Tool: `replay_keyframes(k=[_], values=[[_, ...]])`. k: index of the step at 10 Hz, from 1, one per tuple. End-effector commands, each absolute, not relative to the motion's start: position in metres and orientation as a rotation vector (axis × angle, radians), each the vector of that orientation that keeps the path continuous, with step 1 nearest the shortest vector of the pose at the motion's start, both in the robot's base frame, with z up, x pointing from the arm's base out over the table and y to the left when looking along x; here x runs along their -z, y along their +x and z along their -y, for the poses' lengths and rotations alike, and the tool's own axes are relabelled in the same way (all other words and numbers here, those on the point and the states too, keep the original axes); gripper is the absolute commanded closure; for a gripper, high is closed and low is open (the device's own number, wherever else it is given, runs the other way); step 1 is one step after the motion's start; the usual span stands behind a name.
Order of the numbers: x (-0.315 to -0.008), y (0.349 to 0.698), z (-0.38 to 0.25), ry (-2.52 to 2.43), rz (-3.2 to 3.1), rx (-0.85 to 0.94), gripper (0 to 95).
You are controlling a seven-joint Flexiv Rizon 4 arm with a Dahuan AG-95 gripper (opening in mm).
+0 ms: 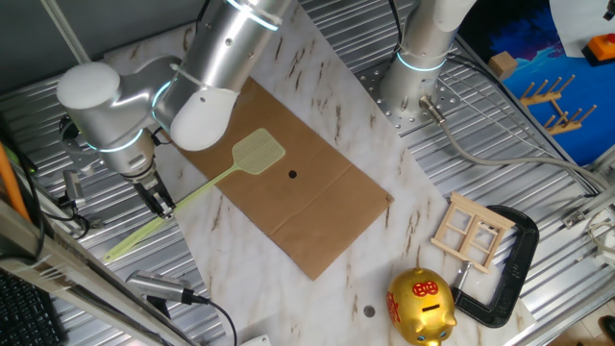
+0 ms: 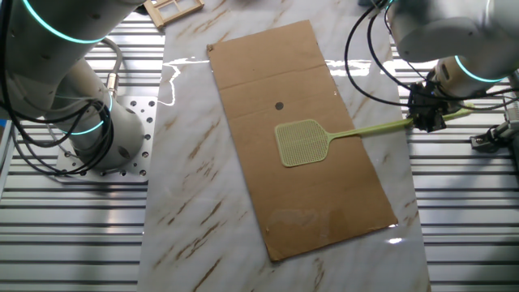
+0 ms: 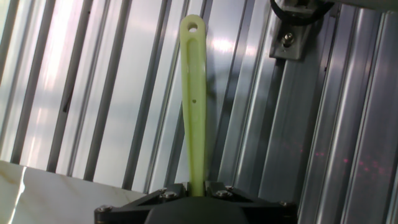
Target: Swat with a flyswatter
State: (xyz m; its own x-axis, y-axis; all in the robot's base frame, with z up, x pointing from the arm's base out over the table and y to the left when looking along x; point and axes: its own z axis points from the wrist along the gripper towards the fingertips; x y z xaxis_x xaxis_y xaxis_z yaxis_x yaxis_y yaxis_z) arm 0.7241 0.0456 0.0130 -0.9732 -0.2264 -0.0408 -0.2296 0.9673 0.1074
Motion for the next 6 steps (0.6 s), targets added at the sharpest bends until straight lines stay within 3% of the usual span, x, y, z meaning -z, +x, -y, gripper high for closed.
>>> replay_keyframes(k=[1,6], values=[[-0.022,0.722,-0.047,-0.334,-3.092,-0.167,95.0],[-0.075,0.703,-0.060,-0.214,-3.106,-0.182,95.0]])
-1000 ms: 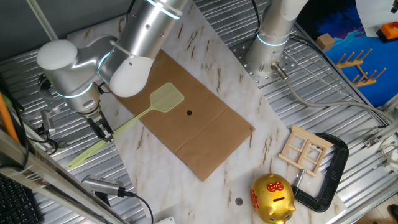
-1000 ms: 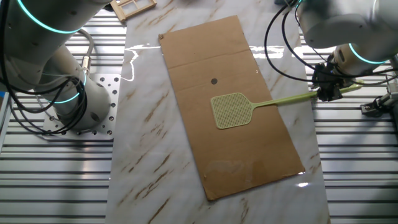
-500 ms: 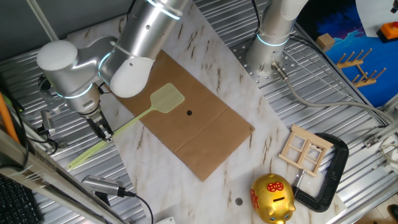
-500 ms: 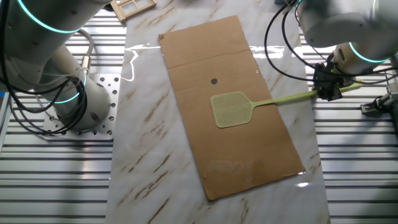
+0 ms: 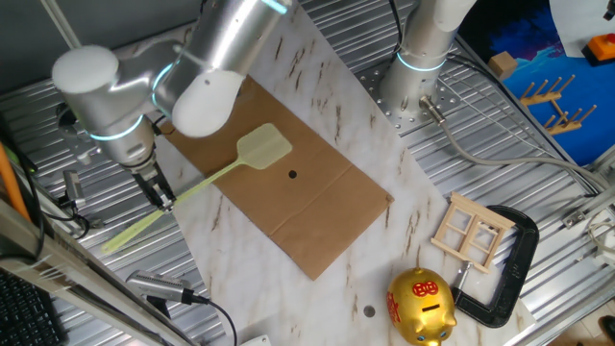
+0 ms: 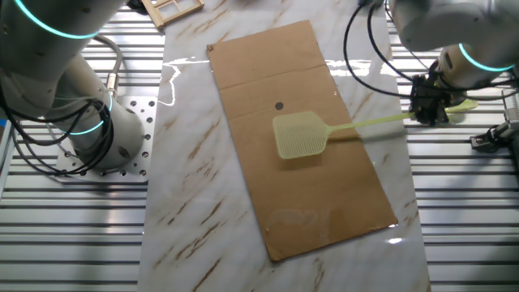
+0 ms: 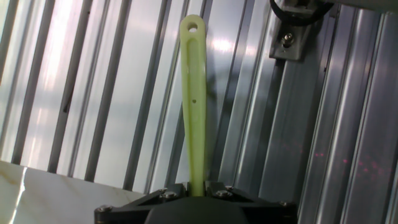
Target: Swat with a flyswatter
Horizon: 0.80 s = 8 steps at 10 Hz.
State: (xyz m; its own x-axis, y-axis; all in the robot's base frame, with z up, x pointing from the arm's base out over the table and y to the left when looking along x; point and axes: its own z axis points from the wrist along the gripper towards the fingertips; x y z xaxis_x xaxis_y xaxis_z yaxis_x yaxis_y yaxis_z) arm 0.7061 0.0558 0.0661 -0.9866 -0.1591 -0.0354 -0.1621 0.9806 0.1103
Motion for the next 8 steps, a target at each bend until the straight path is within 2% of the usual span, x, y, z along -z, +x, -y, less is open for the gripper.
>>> replay_keyframes(k=[1,8], values=[[-0.0795,0.7007,-0.0628,-0.189,-3.101,-0.182,95.0],[-0.0858,0.6986,-0.0649,-0.154,-3.051,-0.159,95.0]])
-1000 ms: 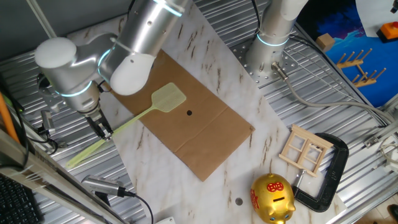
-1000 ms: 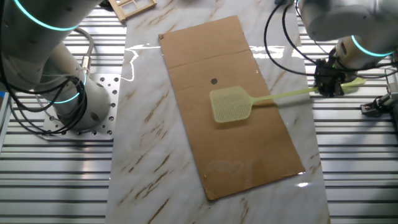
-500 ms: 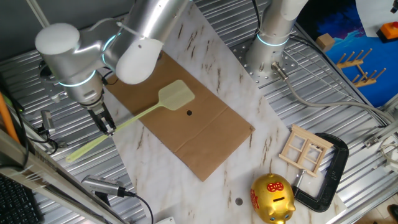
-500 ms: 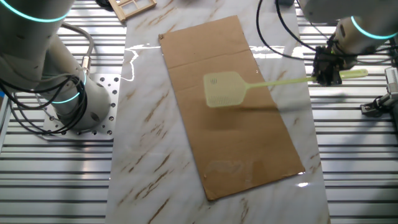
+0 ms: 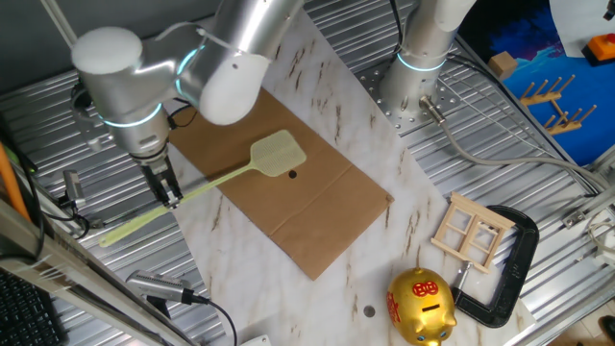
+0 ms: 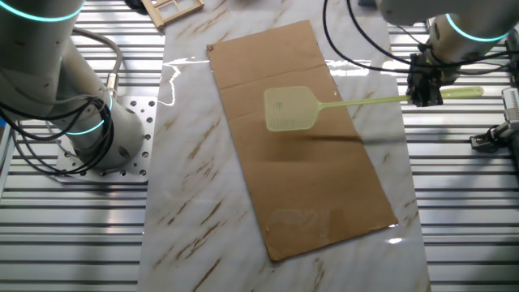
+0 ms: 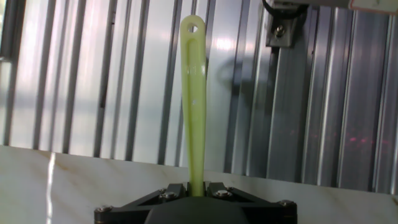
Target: Swat with a flyswatter
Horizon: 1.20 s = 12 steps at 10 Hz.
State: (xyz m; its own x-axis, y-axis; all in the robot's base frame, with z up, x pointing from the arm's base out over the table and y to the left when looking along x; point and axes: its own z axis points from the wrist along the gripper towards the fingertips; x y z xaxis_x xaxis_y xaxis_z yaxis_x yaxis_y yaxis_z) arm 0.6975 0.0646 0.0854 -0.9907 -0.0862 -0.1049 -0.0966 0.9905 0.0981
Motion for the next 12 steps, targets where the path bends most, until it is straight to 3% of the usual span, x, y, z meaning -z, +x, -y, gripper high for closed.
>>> replay_keyframes(k=[1,3,12], values=[[-0.0858,0.6986,-0.0649,-0.197,-3.073,-0.154,95.0],[-0.0858,0.6986,-0.0649,-0.292,-3.158,-0.078,95.0],[-0.0881,0.6966,-0.0741,-0.132,-3.061,-0.171,95.0]])
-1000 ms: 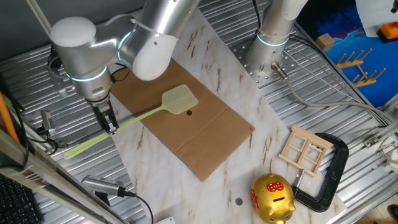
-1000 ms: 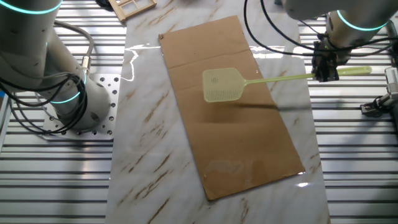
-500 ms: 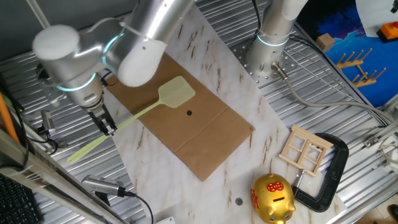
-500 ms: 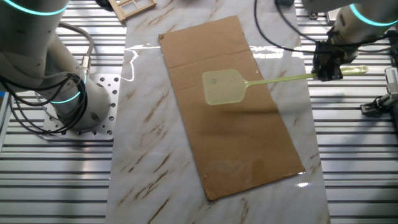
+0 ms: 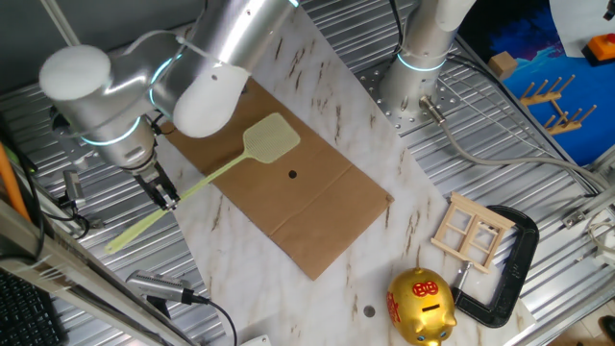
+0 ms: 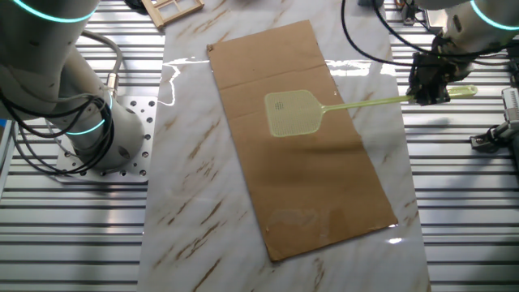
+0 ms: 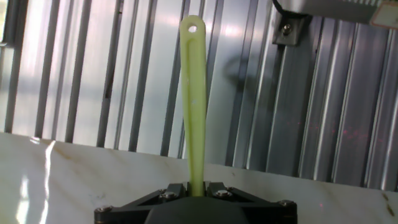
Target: Swat with a flyswatter
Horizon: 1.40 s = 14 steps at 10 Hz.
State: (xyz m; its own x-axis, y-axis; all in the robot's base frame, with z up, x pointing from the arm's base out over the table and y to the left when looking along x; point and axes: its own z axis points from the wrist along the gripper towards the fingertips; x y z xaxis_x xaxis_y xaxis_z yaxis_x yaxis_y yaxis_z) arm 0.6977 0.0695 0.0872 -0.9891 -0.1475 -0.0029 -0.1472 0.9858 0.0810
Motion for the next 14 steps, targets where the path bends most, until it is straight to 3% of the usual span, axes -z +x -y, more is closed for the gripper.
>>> replay_keyframes(k=[1,14], values=[[-0.085,0.699,-0.080,0.126,3.213,0.183,95.0],[-0.037,0.685,-0.104,0.220,3.322,0.155,95.0]])
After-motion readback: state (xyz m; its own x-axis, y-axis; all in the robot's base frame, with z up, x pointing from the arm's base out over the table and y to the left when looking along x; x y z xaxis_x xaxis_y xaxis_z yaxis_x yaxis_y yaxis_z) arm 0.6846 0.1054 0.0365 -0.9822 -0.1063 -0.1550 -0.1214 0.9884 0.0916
